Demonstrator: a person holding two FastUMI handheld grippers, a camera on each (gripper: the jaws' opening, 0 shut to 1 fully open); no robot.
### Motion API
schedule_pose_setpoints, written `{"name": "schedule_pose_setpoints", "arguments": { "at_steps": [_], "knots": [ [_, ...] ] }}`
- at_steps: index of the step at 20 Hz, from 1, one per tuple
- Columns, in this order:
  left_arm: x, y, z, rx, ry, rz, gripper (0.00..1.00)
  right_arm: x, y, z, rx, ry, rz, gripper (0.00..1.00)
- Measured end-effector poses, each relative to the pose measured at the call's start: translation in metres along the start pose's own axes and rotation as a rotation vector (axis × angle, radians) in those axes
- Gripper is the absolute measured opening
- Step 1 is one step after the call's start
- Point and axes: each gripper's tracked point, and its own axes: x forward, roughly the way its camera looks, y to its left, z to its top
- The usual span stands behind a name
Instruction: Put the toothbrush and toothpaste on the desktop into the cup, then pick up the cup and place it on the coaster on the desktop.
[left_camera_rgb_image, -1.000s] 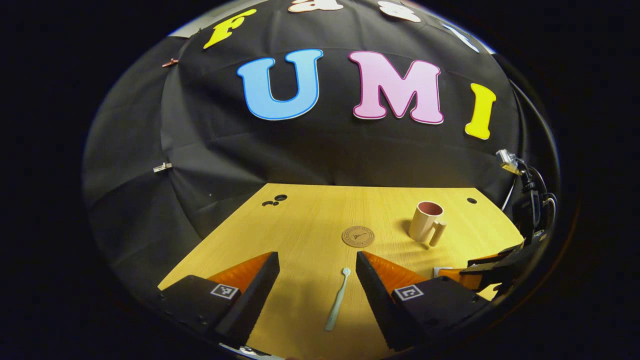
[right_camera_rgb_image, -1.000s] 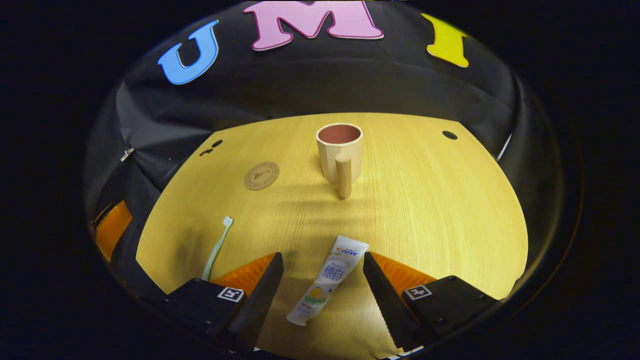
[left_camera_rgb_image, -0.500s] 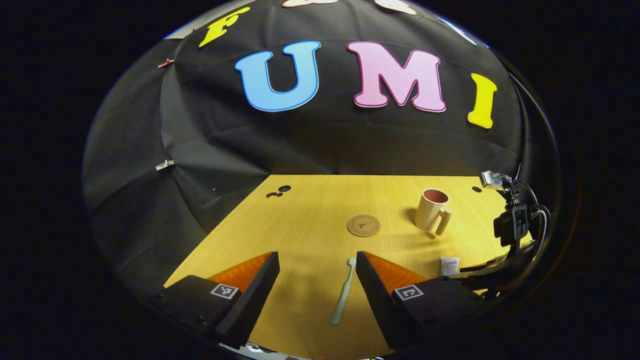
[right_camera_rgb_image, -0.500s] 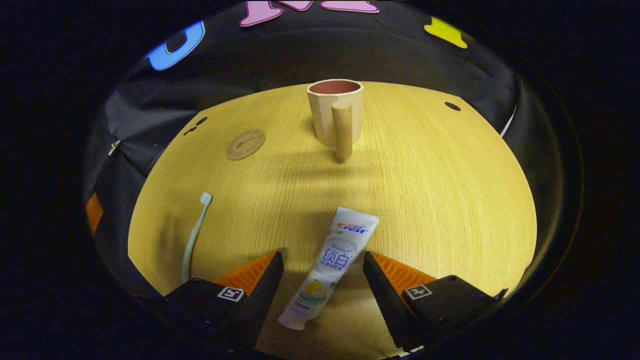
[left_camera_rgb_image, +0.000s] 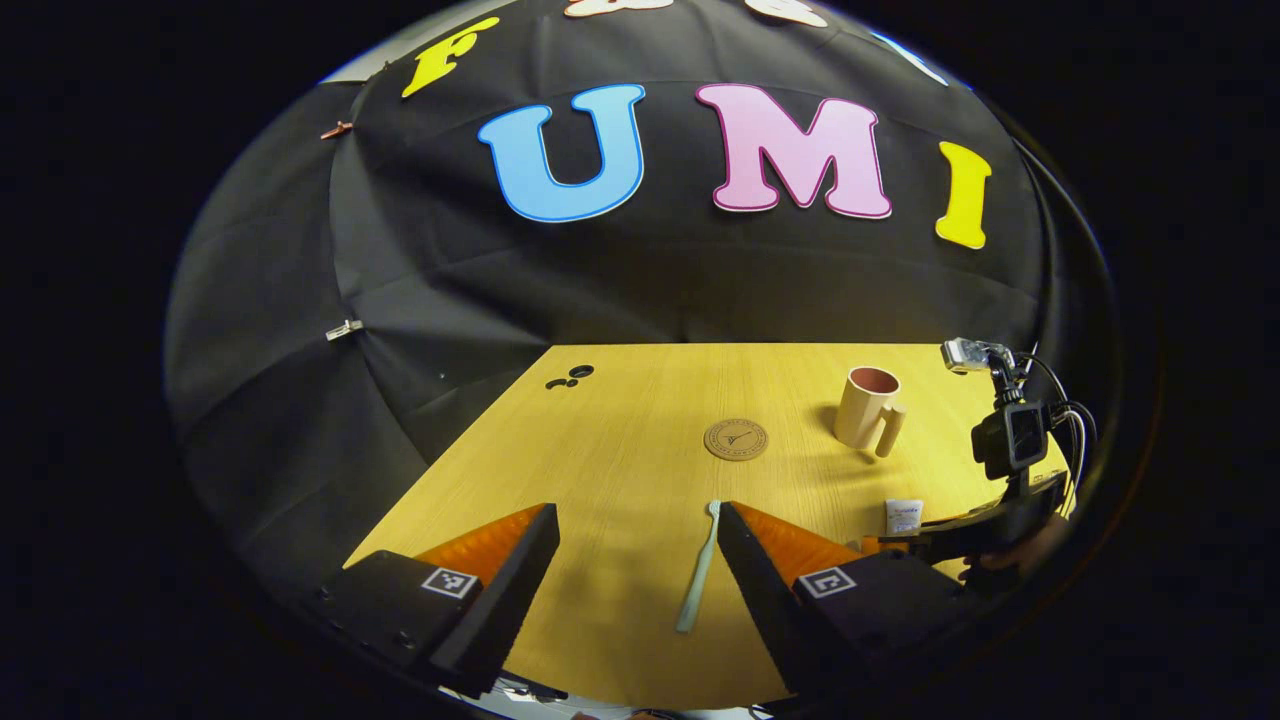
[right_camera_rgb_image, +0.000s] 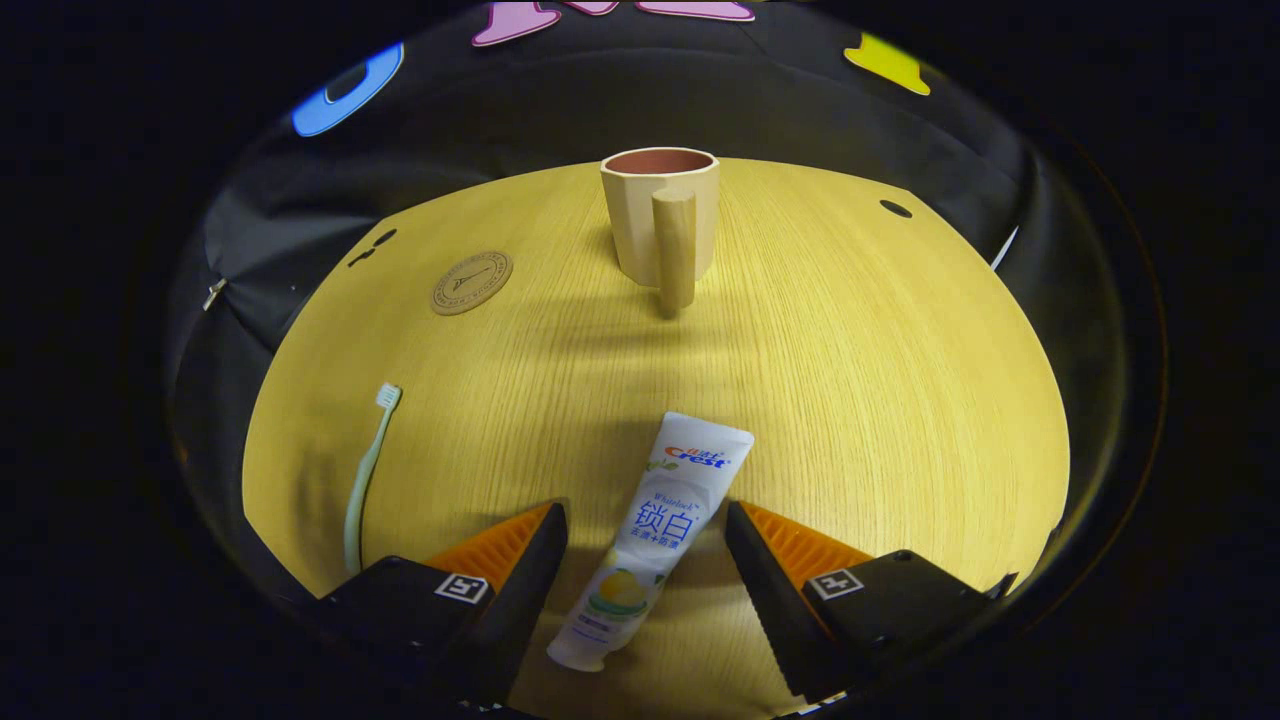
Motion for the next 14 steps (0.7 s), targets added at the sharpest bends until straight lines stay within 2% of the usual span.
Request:
{"name": "schedule_pose_setpoints", "arguments": {
  "at_steps": [4, 8, 9, 12, 13, 14],
  "knots": [
    [-0.008, 0.000, 0.000, -0.006, -0.019, -0.002, 1.00, 0.002, -0.005, -0.001, -0.001, -0.004, -0.059, 0.84],
    [-0.013, 0.001, -0.001, -0.021, -0.036, -0.004, 1.00, 0.002, -0.006, 0.000, 0.028, 0.006, -0.076, 0.74],
    [-0.014, 0.002, 0.000, -0.021, -0.043, -0.005, 1.00, 0.001, -0.005, 0.000, 0.026, 0.015, -0.078, 0.63],
    [-0.018, 0.007, -0.001, -0.026, -0.060, -0.006, 1.00, 0.003, -0.004, -0.001, 0.021, 0.060, -0.073, 0.64],
    [-0.019, 0.009, -0.002, -0.031, -0.061, -0.006, 1.00, 0.003, -0.004, 0.000, 0.026, 0.068, -0.072, 0.59],
    [-0.020, 0.012, -0.005, -0.036, -0.062, -0.005, 1.00, 0.003, -0.004, -0.001, 0.029, 0.070, -0.072, 0.63]
  ]
}}
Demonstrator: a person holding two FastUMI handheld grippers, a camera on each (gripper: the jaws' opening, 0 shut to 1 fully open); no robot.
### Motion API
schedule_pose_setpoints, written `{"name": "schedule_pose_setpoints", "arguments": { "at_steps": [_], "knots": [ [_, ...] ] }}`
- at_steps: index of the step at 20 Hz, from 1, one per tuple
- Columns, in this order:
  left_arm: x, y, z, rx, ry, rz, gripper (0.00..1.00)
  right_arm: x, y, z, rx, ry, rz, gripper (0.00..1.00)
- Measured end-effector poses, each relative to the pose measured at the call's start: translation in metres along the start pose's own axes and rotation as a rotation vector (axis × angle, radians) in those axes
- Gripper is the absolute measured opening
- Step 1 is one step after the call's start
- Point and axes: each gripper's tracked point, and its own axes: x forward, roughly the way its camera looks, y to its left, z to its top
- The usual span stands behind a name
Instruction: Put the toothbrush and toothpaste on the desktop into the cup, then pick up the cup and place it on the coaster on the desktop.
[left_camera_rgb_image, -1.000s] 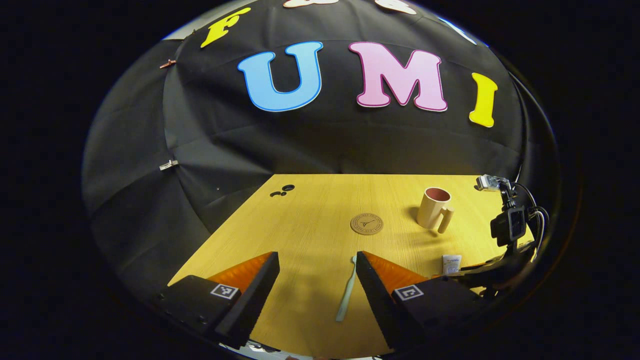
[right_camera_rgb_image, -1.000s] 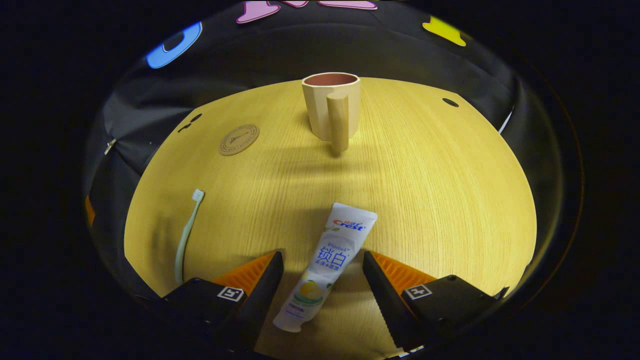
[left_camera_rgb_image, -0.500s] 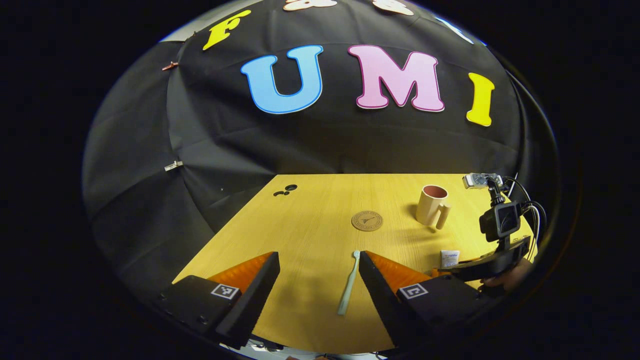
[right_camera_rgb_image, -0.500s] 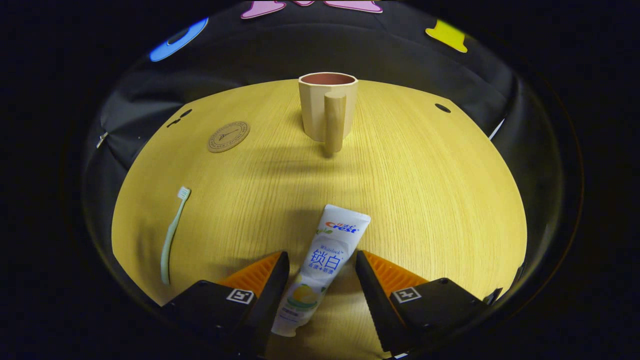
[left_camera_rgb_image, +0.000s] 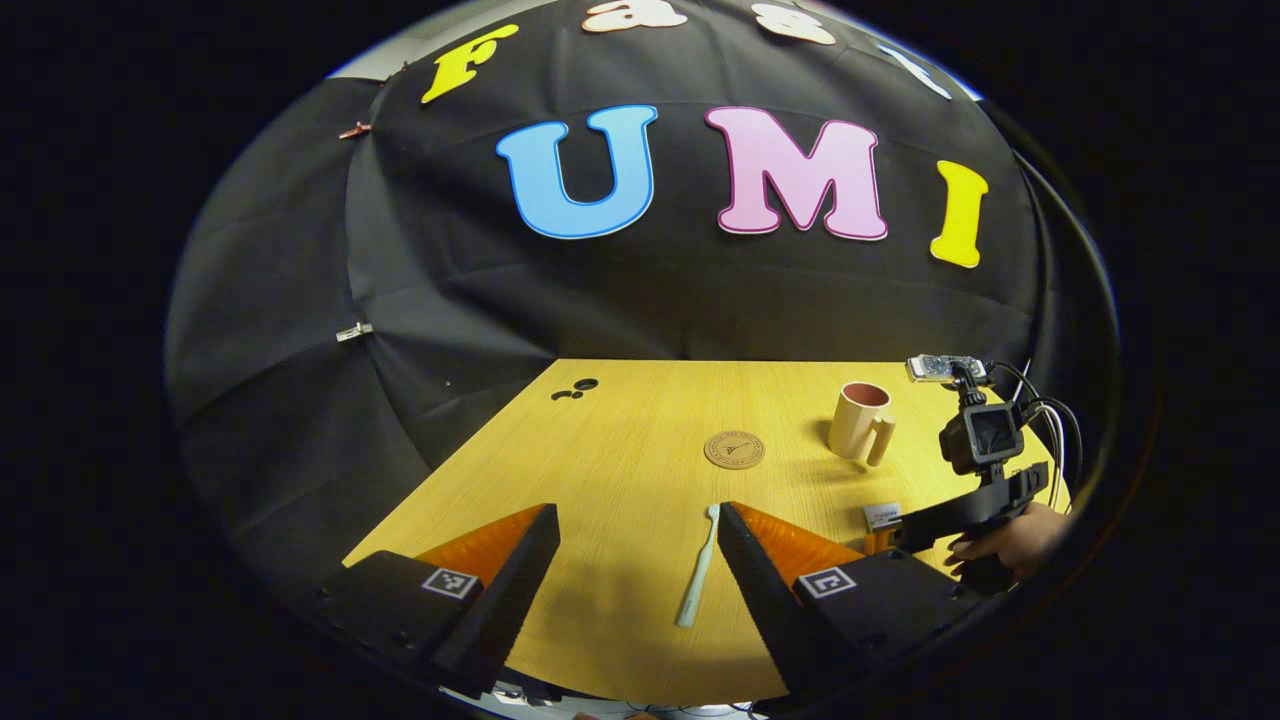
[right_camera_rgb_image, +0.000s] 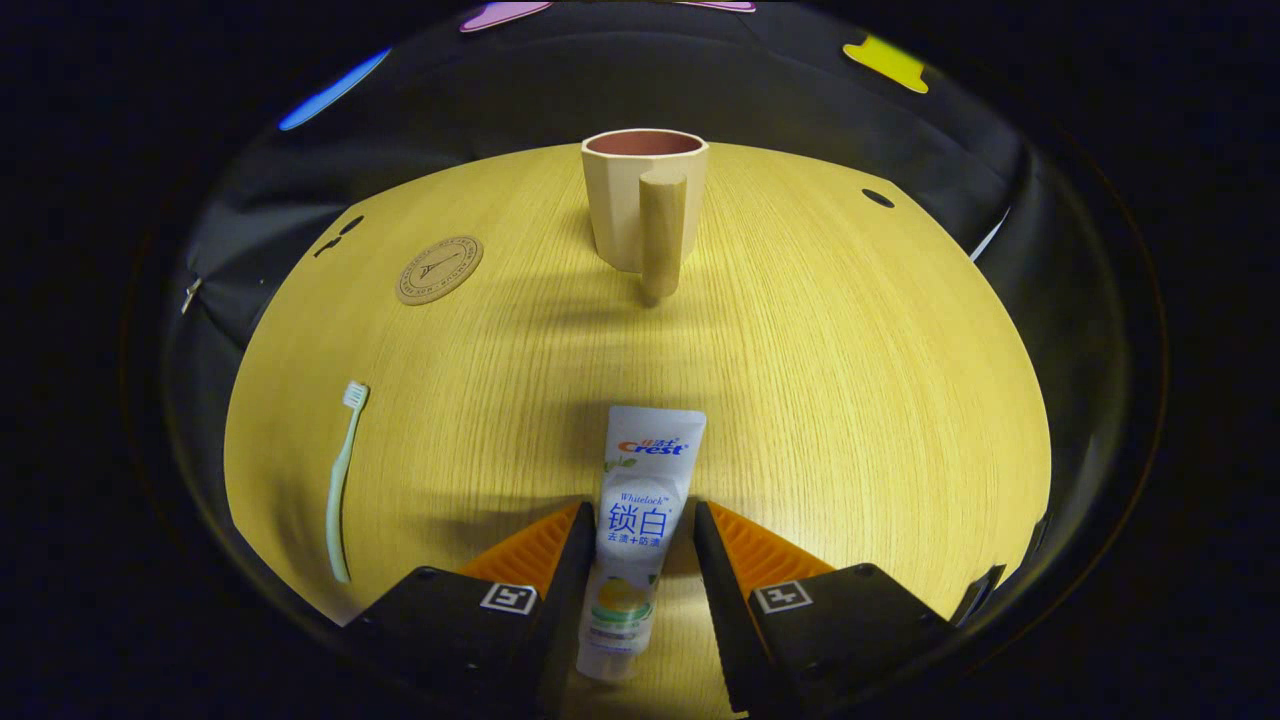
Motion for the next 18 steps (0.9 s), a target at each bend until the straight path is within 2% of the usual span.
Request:
{"name": "schedule_pose_setpoints", "arguments": {
  "at_steps": [3, 5, 7, 8, 12, 13, 16, 18],
  "knots": [
    [-0.003, 0.011, -0.006, -0.015, 0.004, 0.014, 1.00, 0.002, 0.003, -0.001, -0.023, -0.004, 0.015, 0.61],
    [-0.006, 0.019, -0.008, -0.019, 0.005, 0.023, 1.00, 0.001, 0.006, -0.003, -0.033, 0.015, 0.022, 0.44],
    [-0.007, 0.025, -0.010, -0.017, 0.009, 0.028, 1.00, 0.000, 0.006, -0.002, -0.045, 0.022, 0.048, 0.39],
    [-0.006, 0.027, -0.011, -0.016, 0.010, 0.028, 1.00, -0.002, 0.006, -0.001, -0.045, 0.023, 0.067, 0.28],
    [0.002, 0.028, -0.016, -0.026, 0.035, 0.004, 1.00, -0.004, 0.009, 0.000, -0.027, 0.033, 0.141, 0.23],
    [0.006, 0.025, -0.016, -0.030, 0.041, -0.015, 1.00, -0.006, 0.007, -0.003, -0.043, 0.049, 0.145, 0.16],
    [0.021, 0.015, -0.020, -0.028, 0.069, -0.079, 1.00, -0.009, 0.002, -0.003, -0.072, 0.030, 0.158, 0.16],
    [0.035, 0.007, -0.026, -0.027, 0.107, -0.121, 1.00, -0.015, -0.002, 0.002, -0.049, 0.014, 0.175, 0.16]
  ]
}}
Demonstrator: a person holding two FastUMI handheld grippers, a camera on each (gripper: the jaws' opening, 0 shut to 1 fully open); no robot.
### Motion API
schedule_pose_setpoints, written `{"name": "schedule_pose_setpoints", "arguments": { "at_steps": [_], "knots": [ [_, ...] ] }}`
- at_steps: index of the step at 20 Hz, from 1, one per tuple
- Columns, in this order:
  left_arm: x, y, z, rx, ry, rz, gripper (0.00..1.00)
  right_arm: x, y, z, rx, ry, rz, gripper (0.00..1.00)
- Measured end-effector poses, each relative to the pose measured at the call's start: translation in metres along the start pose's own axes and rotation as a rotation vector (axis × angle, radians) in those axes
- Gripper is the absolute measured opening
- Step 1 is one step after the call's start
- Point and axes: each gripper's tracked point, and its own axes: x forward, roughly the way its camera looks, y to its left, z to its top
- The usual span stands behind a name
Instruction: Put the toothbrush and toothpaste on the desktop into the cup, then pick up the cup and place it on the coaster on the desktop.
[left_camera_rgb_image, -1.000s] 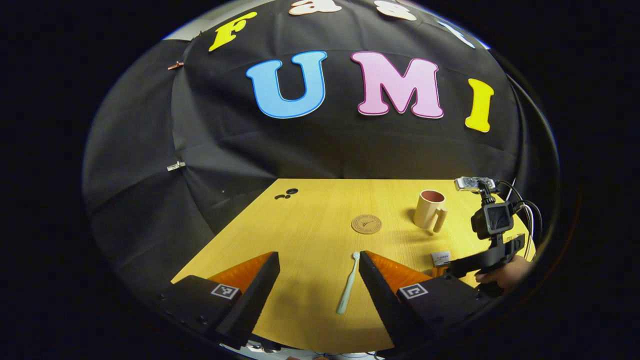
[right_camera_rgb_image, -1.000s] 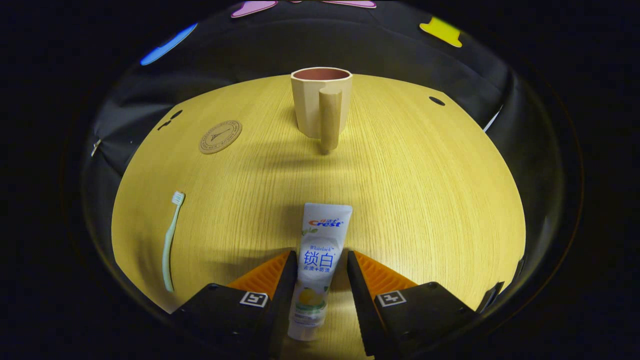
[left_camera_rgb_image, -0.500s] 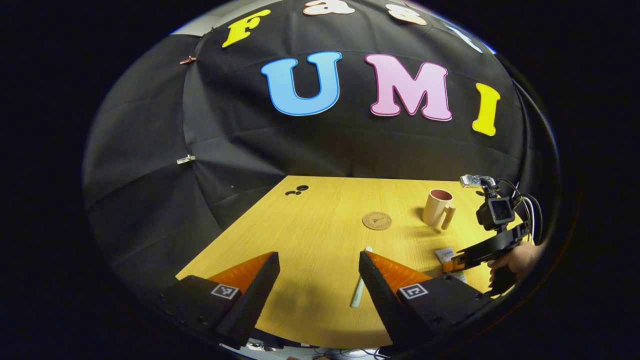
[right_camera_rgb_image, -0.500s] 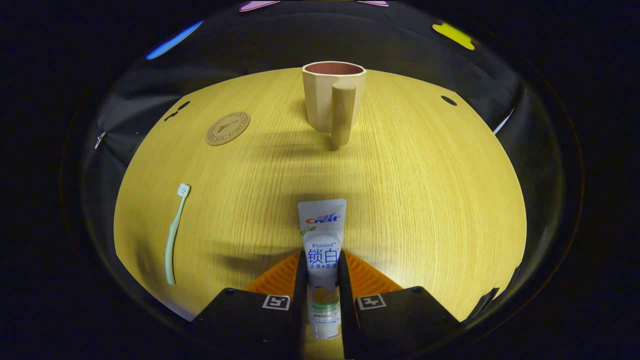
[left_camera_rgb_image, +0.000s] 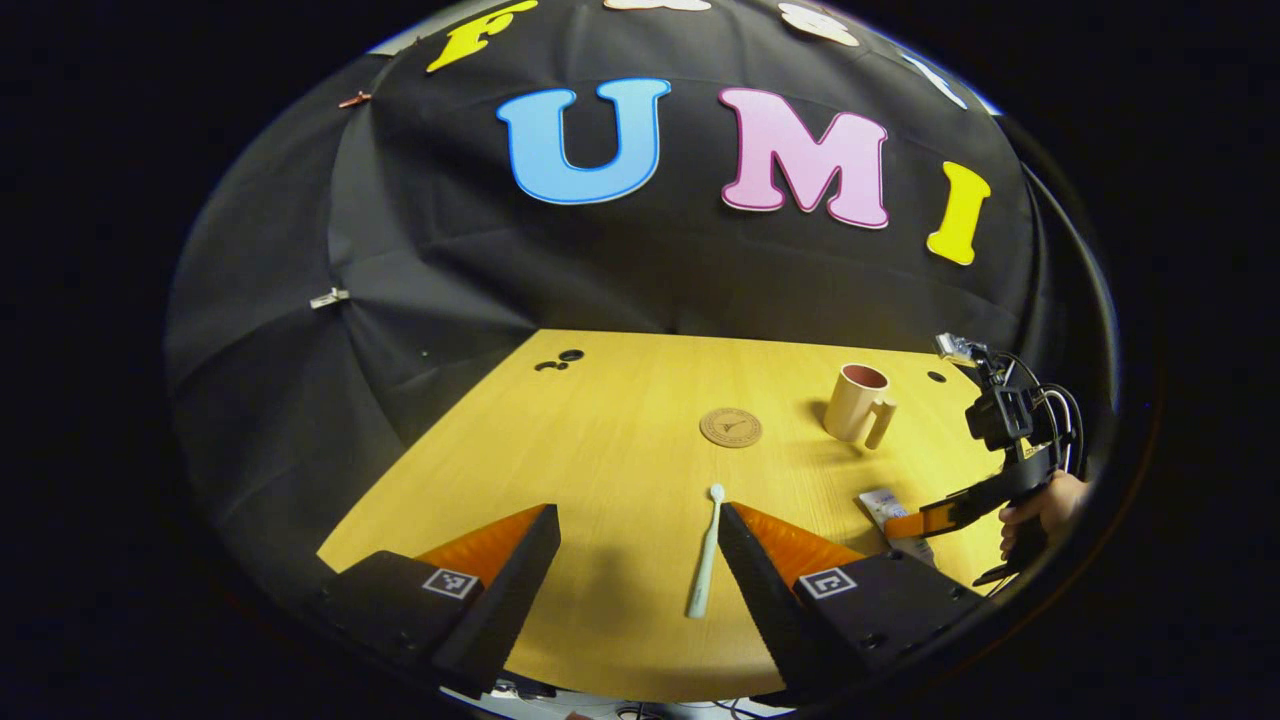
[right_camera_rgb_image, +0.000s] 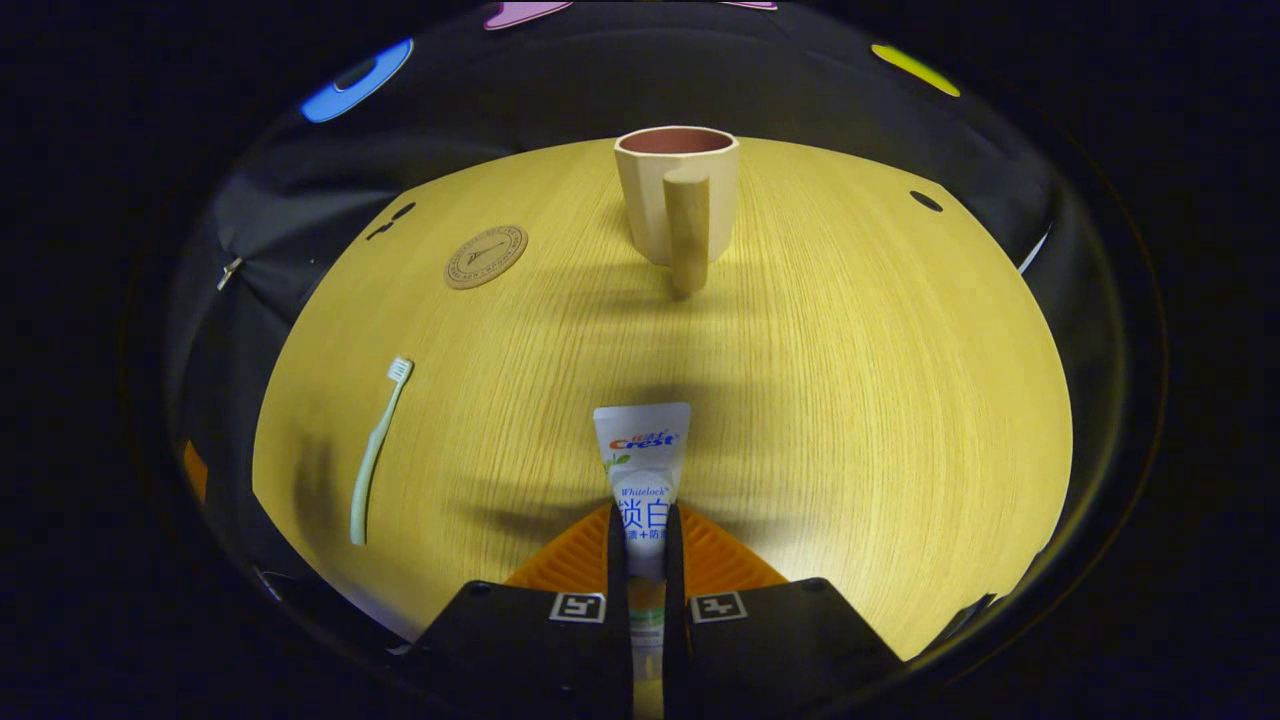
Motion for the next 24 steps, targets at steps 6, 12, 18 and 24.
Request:
{"name": "schedule_pose_setpoints", "arguments": {
  "at_steps": [6, 12, 18, 24],
  "knots": [
    [0.057, -0.019, -0.023, 0.012, 0.138, -0.084, 0.97, -0.027, -0.032, 0.026, 0.040, -0.061, 0.005, 0.16],
    [0.106, -0.049, -0.063, -0.005, 0.299, -0.158, 0.95, -0.057, -0.057, 0.043, 0.060, -0.127, 0.009, 0.16],
    [0.128, -0.051, -0.092, 0.056, 0.411, -0.150, 0.86, -0.080, -0.081, 0.054, 0.105, -0.170, 0.006, 0.16],
    [0.131, -0.054, -0.102, 0.107, 0.463, -0.148, 0.71, -0.088, -0.092, 0.073, 0.113, -0.211, 0.011, 0.16]
  ]
}}
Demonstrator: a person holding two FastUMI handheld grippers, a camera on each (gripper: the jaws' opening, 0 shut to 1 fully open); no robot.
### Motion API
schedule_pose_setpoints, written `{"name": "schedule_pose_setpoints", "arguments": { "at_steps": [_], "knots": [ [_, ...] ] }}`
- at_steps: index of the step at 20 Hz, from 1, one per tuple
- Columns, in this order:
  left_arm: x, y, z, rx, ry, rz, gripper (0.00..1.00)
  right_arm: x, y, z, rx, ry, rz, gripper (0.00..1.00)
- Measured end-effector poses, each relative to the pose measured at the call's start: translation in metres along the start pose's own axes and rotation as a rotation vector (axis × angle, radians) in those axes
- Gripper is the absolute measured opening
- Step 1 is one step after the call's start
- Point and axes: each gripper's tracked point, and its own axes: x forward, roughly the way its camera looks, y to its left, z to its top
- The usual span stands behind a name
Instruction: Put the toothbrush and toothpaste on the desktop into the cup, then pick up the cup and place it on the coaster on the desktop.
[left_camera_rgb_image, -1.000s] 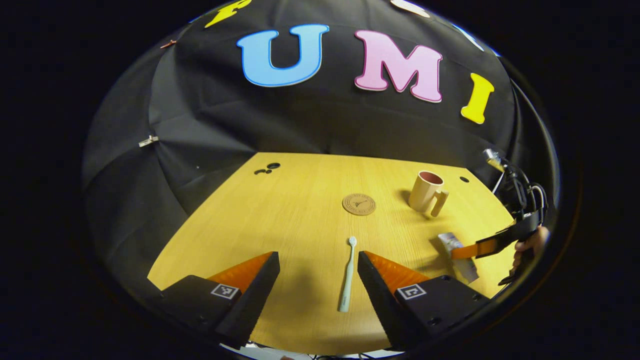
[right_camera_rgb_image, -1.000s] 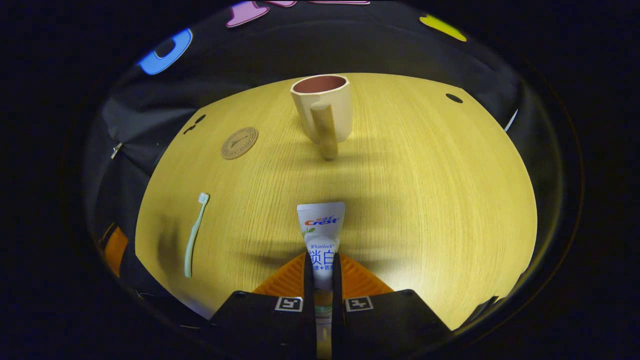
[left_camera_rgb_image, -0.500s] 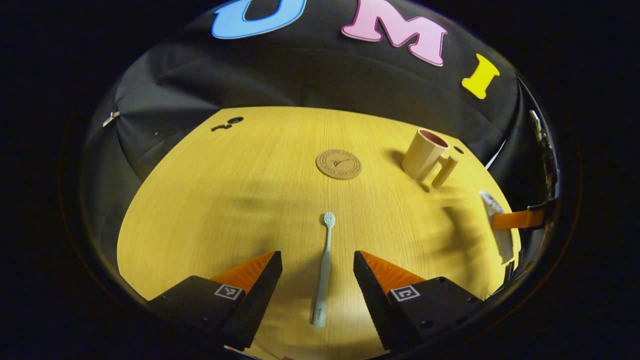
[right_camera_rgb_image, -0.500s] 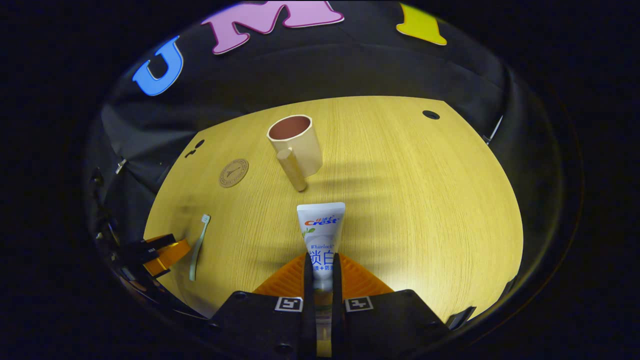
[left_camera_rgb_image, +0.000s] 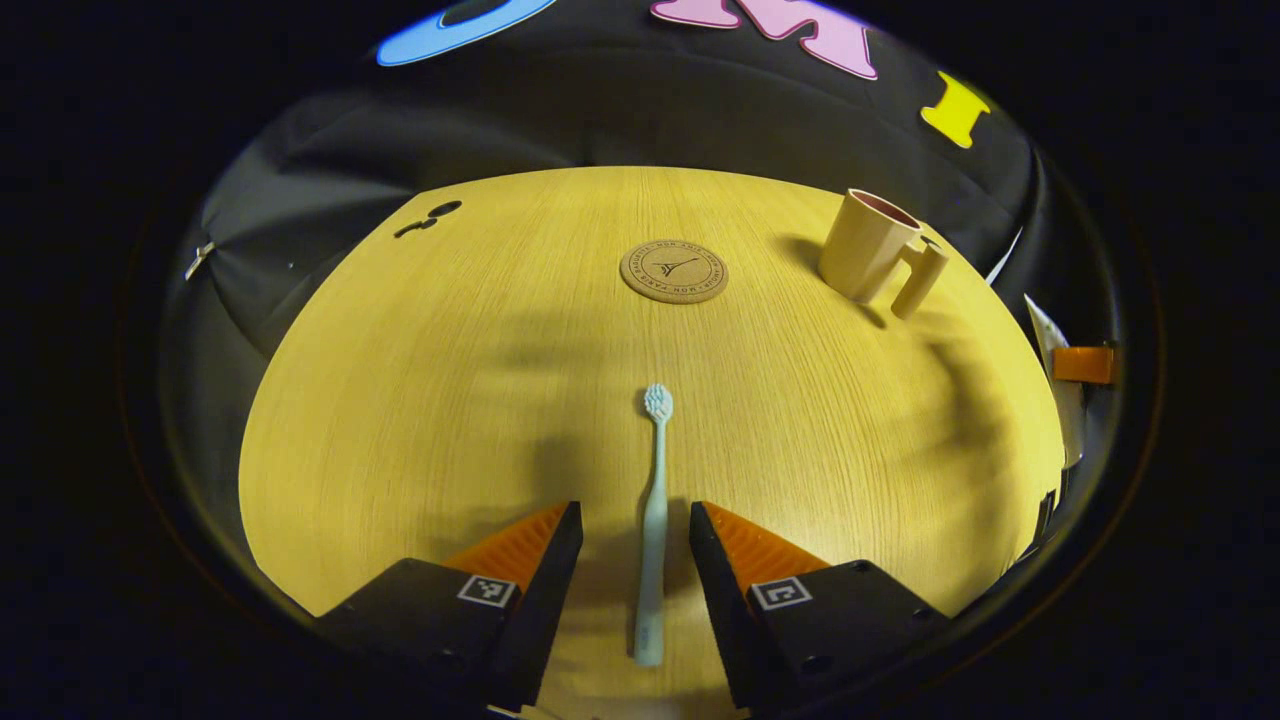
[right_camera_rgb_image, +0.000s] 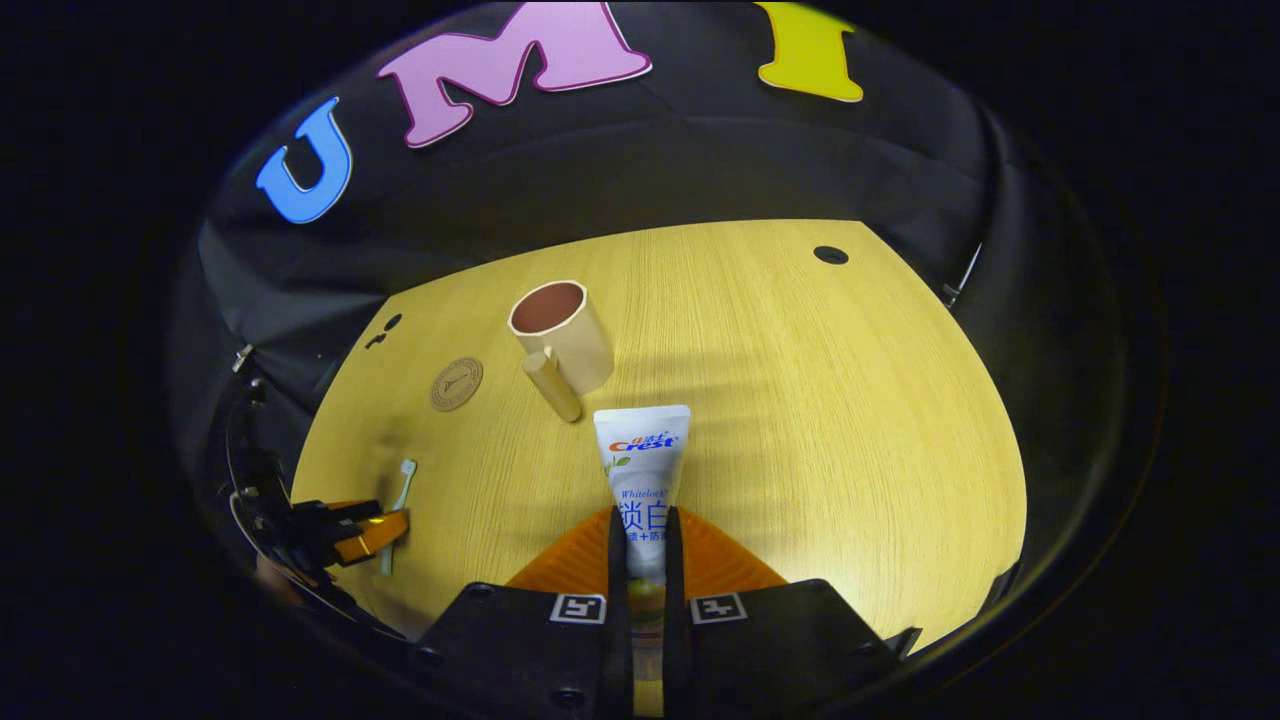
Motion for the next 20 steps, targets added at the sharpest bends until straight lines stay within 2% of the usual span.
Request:
{"name": "schedule_pose_setpoints", "arguments": {
  "at_steps": [2, 3, 4, 5, 6, 9, 10, 11, 17, 20],
  "knots": [
    [0.001, 0.001, -0.001, 0.035, 0.029, 0.009, 0.70, 0.001, 0.001, 0.009, 0.004, -0.014, 0.011, 0.15],
    [0.001, -0.001, 0.000, 0.045, 0.038, 0.006, 0.65, 0.001, 0.001, 0.013, -0.002, -0.023, 0.015, 0.16],
    [0.001, -0.002, -0.001, 0.044, 0.059, 0.006, 0.65, 0.001, 0.000, 0.017, -0.009, -0.032, 0.019, 0.16],
    [0.002, -0.004, 0.001, 0.038, 0.073, 0.008, 0.52, 0.001, 0.001, 0.023, -0.016, -0.044, 0.027, 0.16],
    [0.002, -0.004, 0.000, 0.030, 0.095, 0.012, 0.44, 0.002, 0.001, 0.027, -0.024, -0.053, 0.031, 0.16],
    [0.002, -0.007, 0.001, 0.002, 0.156, 0.034, 0.34, 0.007, 0.001, 0.043, -0.044, -0.082, 0.040, 0.16],
    [0.003, -0.008, 0.002, -0.002, 0.165, 0.040, 0.33, 0.007, 0.003, 0.047, -0.043, -0.088, 0.048, 0.16],
    [0.005, -0.009, 0.002, 0.002, 0.178, 0.050, 0.19, 0.008, 0.004, 0.053, -0.042, -0.096, 0.058, 0.16],
    [0.003, -0.011, 0.005, 0.029, 0.176, 0.059, 0.08, 0.008, 0.010, 0.087, -0.084, -0.163, 0.093, 0.15],
    [0.002, -0.012, 0.005, 0.034, 0.154, 0.059, 0.07, 0.006, 0.018, 0.108, -0.090, -0.206, 0.114, 0.16]
  ]
}}
